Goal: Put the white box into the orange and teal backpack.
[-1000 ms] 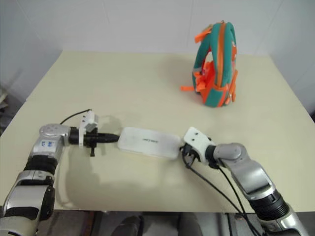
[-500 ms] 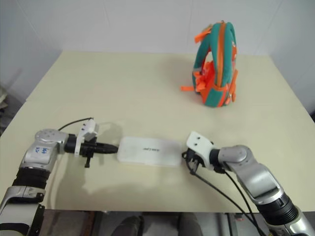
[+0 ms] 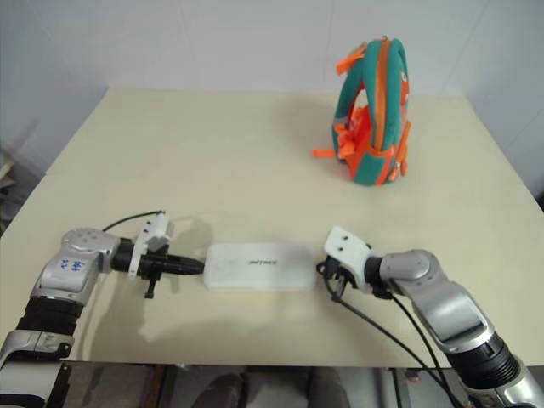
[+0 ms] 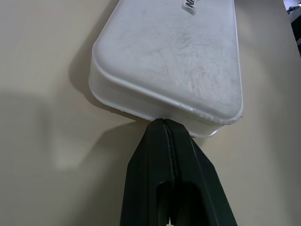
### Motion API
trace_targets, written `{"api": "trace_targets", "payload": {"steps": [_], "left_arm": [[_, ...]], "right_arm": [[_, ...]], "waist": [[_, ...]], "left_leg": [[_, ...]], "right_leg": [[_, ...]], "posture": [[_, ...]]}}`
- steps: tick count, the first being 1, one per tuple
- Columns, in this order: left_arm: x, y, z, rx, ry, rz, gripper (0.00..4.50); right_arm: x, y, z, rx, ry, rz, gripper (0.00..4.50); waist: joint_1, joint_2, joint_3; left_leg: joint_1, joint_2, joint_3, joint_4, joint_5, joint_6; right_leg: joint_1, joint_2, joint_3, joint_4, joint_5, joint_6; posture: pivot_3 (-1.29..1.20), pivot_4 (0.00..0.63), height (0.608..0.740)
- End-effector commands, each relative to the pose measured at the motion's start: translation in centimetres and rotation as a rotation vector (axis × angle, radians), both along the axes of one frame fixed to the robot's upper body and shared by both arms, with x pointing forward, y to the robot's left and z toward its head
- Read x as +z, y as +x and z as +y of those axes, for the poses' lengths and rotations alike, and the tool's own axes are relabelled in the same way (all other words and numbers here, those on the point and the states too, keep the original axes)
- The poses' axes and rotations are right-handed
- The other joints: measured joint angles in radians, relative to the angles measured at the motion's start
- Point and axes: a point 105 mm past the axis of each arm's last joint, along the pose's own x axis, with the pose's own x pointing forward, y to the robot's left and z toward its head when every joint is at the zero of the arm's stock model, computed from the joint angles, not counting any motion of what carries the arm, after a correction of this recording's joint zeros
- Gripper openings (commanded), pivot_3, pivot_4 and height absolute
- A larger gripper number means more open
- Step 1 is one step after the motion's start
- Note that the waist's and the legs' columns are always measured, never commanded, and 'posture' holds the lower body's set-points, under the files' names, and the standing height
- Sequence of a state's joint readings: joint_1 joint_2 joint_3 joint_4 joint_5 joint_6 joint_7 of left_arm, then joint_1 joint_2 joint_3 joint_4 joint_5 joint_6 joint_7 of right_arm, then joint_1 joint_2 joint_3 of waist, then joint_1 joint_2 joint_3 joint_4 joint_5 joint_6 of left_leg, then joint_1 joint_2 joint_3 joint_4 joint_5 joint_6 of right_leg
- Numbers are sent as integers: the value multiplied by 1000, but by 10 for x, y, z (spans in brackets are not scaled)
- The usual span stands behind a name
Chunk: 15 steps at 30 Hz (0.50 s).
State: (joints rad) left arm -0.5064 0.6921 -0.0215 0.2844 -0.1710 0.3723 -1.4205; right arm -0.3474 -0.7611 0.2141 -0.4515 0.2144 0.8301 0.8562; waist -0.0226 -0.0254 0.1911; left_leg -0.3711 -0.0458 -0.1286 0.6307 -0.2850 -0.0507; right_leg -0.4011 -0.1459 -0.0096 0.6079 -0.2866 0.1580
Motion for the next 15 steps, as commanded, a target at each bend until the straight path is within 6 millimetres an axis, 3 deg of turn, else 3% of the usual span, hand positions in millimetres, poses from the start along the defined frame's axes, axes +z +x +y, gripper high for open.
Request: {"api": "trace_targets", "payload": {"steps": [1,7,15], "left_arm": [[0,0,-14,-52,-25,-14,0],[-2,0,-14,-52,-15,-8,0],[-7,10,3,35,65,0,0]], "right_arm": [[14,-17,23,136,49,-29,120],[12,-17,18,121,42,-17,120],[8,-9,-5,52,2,-17,120]], "waist": [[0,0,0],[2,0,0],[8,0,0]], "left_leg": [[0,0,0,0,0,0],[0,0,0,0,0,0],[0,0,0,1,0,0]], "right_leg": [[0,0,0,0,0,0],[0,0,0,0,0,0],[0,0,0,0,0,0]], "posture": [[0,150,740],[0,150,740],[0,150,740]]}}
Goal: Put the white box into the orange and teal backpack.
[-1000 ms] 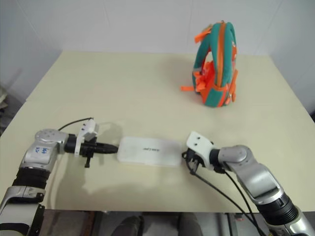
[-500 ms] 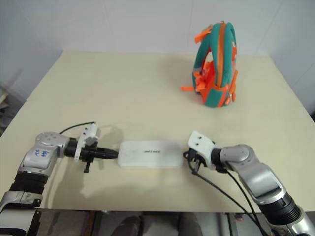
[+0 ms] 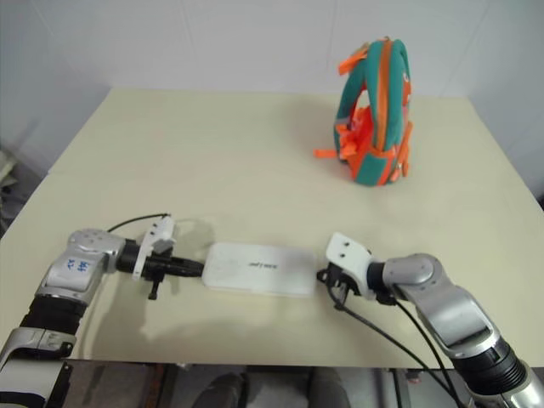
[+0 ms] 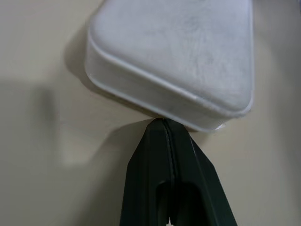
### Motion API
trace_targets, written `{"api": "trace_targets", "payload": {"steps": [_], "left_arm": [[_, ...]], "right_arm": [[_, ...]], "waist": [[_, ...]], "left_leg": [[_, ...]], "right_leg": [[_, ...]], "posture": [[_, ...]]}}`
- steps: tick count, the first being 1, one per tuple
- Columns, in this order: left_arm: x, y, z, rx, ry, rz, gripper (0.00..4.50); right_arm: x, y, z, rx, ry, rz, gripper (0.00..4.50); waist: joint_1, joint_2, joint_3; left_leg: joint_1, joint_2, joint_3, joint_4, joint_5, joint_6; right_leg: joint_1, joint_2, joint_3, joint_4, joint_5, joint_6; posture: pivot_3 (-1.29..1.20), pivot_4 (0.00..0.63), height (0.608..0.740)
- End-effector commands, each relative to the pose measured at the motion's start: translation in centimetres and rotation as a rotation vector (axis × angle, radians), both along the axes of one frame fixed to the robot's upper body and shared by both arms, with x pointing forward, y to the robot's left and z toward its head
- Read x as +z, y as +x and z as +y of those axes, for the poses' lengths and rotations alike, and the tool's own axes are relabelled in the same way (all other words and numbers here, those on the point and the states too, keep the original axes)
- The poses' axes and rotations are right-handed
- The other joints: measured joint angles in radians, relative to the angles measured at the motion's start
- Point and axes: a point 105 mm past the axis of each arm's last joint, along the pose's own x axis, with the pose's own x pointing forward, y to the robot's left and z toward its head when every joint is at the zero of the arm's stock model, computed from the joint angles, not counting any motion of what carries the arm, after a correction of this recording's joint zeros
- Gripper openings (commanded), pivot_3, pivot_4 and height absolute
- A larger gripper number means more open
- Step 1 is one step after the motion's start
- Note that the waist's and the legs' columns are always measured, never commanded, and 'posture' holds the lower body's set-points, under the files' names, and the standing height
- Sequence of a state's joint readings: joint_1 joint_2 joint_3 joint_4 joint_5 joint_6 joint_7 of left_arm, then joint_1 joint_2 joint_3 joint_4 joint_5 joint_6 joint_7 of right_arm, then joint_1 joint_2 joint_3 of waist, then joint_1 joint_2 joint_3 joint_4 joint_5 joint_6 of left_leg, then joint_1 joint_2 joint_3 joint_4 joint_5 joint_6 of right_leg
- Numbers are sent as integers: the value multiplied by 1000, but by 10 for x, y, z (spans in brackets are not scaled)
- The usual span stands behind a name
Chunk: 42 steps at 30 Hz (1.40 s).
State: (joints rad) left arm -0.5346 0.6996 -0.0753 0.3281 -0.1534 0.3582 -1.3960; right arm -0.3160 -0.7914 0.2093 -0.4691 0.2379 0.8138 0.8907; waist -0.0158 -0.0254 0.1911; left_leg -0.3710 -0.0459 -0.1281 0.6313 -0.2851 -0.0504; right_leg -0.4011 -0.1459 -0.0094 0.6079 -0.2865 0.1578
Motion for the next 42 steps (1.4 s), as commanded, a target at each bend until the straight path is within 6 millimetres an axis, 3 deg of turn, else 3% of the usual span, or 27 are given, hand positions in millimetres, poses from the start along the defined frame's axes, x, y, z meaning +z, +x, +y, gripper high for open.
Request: {"api": "trace_targets", "payload": {"steps": [1,14,19,20,21,24,32,35,42], "left_arm": [[1,6,5,29,18,-17,0],[15,16,28,144,34,-69,0],[28,28,44,261,36,-146,0],[29,33,48,298,46,-166,0],[30,36,53,340,61,-177,380],[37,45,59,450,46,-176,1213],[71,47,44,543,-281,-131,3689],[80,44,41,555,-361,-102,4470],[88,32,41,559,-472,-35,4470]], "right_arm": [[12,2,-4,10,5,-51,120],[23,22,-47,-115,-66,-114,120],[29,28,-56,-171,-80,-152,120],[29,28,-56,-176,-82,-150,826],[29,27,-57,-180,-81,-148,964],[34,25,-57,-180,-68,-153,1944],[39,21,-55,-184,-70,-174,4500],[40,23,-56,-187,-80,-189,4500],[37,18,-53,-176,-92,-203,4500]], "waist": [[2,0,0],[14,0,0],[13,0,0],[14,0,0],[15,0,0],[15,0,0],[15,0,0],[11,0,0],[14,0,0]], "left_leg": [[0,0,0,0,0,0],[1,0,0,0,-1,2],[0,0,1,0,-1,2],[0,1,1,0,-1,2],[0,0,1,0,-1,2],[-1,0,1,0,0,1],[-2,0,1,0,0,-1],[-2,1,2,0,1,-1],[-1,1,2,0,0,-2]], "right_leg": [[0,0,0,0,0,0],[0,0,0,0,1,-1],[-1,0,0,0,1,-1],[-1,0,0,0,1,-1],[-1,0,0,0,1,-1],[-1,0,0,-1,1,0],[-1,0,0,1,2,0],[-1,0,0,1,2,0],[-2,0,0,0,2,0]], "posture": [[0,150,740],[0,150,740],[0,150,740],[0,150,740],[0,150,740],[0,150,740],[0,150,740],[0,150,740],[0,150,740]]}}
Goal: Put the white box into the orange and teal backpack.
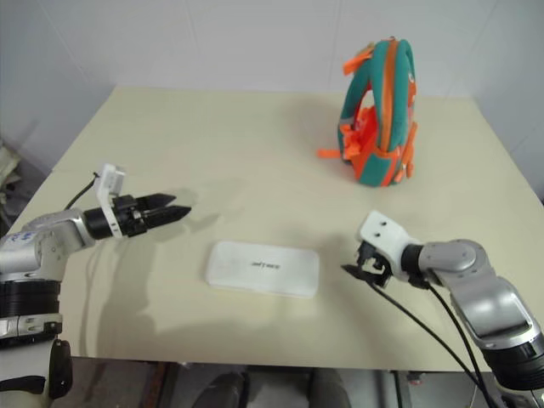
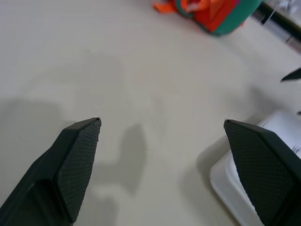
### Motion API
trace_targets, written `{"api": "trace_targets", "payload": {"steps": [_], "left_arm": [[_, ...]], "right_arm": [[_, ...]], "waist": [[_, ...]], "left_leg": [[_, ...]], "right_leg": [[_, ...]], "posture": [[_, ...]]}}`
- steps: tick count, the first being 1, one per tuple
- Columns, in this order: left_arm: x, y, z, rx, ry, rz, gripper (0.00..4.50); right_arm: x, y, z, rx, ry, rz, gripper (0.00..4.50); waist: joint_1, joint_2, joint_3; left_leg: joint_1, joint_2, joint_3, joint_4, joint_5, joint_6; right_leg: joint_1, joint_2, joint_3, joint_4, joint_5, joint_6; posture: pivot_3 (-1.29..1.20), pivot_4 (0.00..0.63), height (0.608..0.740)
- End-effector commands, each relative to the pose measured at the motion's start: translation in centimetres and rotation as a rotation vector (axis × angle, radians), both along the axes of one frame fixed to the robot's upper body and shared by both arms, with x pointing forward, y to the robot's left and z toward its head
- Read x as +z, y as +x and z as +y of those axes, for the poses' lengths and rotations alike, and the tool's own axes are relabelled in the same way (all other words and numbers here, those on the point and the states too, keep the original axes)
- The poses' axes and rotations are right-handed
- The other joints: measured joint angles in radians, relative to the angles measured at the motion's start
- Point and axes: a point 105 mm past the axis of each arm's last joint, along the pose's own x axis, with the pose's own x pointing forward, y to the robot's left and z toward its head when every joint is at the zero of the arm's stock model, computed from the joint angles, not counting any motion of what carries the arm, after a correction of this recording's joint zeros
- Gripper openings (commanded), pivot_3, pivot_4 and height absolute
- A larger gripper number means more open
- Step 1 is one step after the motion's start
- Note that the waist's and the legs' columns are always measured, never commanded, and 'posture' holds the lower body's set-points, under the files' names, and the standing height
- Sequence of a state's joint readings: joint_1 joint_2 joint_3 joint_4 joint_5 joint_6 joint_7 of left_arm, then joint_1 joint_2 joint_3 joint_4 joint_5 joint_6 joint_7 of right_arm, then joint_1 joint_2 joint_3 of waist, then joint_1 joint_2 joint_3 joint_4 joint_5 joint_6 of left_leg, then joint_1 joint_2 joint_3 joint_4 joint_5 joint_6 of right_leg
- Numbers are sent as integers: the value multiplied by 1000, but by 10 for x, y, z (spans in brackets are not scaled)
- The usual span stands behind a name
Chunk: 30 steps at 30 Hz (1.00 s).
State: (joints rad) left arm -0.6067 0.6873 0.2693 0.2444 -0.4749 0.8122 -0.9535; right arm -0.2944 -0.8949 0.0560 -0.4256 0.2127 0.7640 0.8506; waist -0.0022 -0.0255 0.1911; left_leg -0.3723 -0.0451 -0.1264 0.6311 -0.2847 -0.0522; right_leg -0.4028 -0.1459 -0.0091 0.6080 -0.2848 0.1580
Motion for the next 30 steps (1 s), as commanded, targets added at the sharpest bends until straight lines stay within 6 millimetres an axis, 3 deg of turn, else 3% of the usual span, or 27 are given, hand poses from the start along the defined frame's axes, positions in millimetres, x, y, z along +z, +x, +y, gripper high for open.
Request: {"api": "trace_targets", "payload": {"steps": [1,5,8,17,30], "left_arm": [[9,-12,0,-29,-72,-7,4470],[7,-25,-3,-87,-154,48,4470],[-11,-30,2,-72,-158,172,4470],[-33,-39,-7,-106,-175,361,4470],[-39,-49,-43,-266,-256,502,4470]], "right_arm": [[7,0,-2,-11,-25,-64,4500],[1,5,-3,-41,-38,-95,4500],[-7,12,-4,-67,-62,-110,4500],[-5,8,24,14,-11,-107,4500],[-2,2,34,61,-24,-106,4500]], "waist": [[0,0,0],[0,0,0],[-2,0,0],[0,0,0],[-1,0,0]], "left_leg": [[0,0,0,0,0,0],[0,0,1,0,0,0],[0,0,1,0,0,-1],[0,0,1,-1,0,-1],[0,0,3,0,0,-1]], "right_leg": [[0,0,0,0,0,0],[-1,0,1,0,0,0],[-1,0,1,-2,0,0],[-2,0,2,-1,0,0],[-3,0,3,-1,0,0]], "posture": [[0,150,740],[0,150,740],[0,150,740],[0,150,740],[0,150,740]]}}
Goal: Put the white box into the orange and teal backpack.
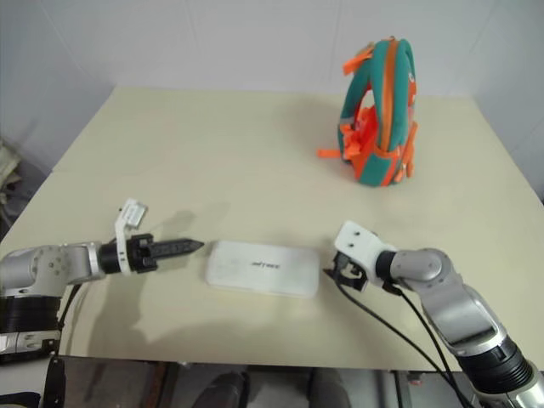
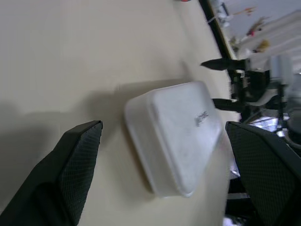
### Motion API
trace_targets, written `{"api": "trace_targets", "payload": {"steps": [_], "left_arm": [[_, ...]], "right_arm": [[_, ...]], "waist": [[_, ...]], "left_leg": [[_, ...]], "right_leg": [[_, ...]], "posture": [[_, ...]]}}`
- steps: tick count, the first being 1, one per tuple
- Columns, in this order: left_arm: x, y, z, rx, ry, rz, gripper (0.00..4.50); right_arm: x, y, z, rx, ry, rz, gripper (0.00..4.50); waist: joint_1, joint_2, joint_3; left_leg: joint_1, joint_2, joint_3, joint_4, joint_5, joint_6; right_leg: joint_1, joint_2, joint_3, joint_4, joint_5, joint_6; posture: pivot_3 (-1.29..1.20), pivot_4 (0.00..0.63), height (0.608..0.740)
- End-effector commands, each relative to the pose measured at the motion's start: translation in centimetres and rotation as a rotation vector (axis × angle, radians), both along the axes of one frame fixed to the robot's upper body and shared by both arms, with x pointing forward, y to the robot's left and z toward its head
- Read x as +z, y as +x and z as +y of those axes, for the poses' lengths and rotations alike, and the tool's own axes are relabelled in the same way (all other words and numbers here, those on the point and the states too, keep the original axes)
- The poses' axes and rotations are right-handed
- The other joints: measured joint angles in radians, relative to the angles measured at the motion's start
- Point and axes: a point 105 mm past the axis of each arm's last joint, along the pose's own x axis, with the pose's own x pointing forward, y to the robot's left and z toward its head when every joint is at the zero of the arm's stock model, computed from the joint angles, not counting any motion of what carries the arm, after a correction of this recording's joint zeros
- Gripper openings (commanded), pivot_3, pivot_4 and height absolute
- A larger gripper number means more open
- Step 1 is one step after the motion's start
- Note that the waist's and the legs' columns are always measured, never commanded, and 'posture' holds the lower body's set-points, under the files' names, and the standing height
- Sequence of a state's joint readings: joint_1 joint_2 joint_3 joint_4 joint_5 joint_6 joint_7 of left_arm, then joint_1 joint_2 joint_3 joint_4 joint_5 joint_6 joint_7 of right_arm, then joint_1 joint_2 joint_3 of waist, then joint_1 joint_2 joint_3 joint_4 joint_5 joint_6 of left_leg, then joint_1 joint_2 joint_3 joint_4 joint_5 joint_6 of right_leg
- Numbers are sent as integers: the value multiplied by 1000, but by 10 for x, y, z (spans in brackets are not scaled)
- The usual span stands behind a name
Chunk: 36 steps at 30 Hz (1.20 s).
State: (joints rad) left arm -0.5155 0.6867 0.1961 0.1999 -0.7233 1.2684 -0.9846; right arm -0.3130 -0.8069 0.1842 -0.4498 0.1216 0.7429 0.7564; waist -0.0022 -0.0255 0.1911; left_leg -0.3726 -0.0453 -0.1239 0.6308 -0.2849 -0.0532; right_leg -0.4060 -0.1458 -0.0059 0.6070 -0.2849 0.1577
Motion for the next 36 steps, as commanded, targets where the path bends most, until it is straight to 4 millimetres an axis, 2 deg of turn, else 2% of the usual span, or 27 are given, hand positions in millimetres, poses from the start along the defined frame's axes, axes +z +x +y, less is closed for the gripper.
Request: {"api": "trace_targets", "payload": {"steps": [1,6,10,24,36], "left_arm": [[7,-6,-9,-55,-24,8,4470],[-3,-10,-6,-59,31,53,4470],[-1,-8,-4,-51,11,53,4470],[-7,-10,-32,-165,-23,94,4470],[-9,-7,-37,-179,-35,100,4470]], "right_arm": [[14,-1,5,29,0,-54,4500],[14,-1,4,26,-2,-56,4500],[13,-1,5,25,1,-55,4500],[10,1,18,63,6,-50,4500],[8,0,19,65,7,-43,4500]], "waist": [[-2,0,0],[-1,0,0],[1,0,0],[0,0,0],[0,0,0]], "left_leg": [[0,0,0,0,0,0],[0,0,1,-1,0,0],[0,0,2,0,0,0],[0,0,2,0,0,0],[0,0,2,0,0,0]], "right_leg": [[0,0,0,0,0,0],[-2,0,1,1,0,0],[-2,0,2,1,0,0],[-2,0,2,1,0,0],[-2,0,2,1,0,0]], "posture": [[0,150,740],[0,150,740],[0,150,740],[0,150,740],[0,150,740]]}}
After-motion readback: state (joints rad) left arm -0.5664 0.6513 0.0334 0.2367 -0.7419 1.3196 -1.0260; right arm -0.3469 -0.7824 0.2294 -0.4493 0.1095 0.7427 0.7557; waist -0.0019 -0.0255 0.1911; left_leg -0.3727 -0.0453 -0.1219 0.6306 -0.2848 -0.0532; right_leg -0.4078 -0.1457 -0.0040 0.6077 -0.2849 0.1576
